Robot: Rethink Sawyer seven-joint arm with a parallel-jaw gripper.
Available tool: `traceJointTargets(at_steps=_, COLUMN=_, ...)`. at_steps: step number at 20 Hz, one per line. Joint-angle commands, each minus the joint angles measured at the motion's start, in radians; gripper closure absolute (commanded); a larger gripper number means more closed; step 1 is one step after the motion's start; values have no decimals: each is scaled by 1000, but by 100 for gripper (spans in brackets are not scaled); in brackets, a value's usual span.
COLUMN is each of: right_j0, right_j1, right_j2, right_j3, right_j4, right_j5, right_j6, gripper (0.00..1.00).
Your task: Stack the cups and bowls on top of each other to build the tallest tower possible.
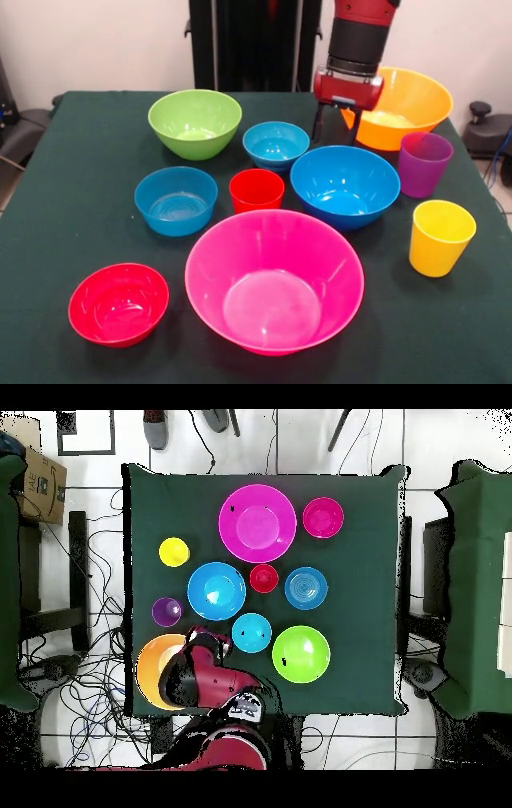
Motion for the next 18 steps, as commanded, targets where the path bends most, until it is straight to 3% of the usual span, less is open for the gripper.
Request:
traceJointTargets(at_steps=1, right_j0=79, right_j1=70, right_j2=-12, right_j3=-81, right_j4=199, right_j5=5, right_j6=238, gripper=0)
traceJointTargets(at_steps=6, right_j0=131, right_j1=102, right_j2=-62, right_j3=-99, right_j4=279, right_j5=24, right_j6=259, gripper=0)
traceJointTargets(at_steps=11, right_j0=108, right_j1=129, right_j2=-45, right_j3=-113, right_j4=250, right_j5=-30, right_j6=281, gripper=0)
traceJointTargets(at_steps=18, right_j0=140, right_j1=18, right_j2=-38, right_j3=-70, right_j4=274, right_j5=86, right_j6=286, gripper=0)
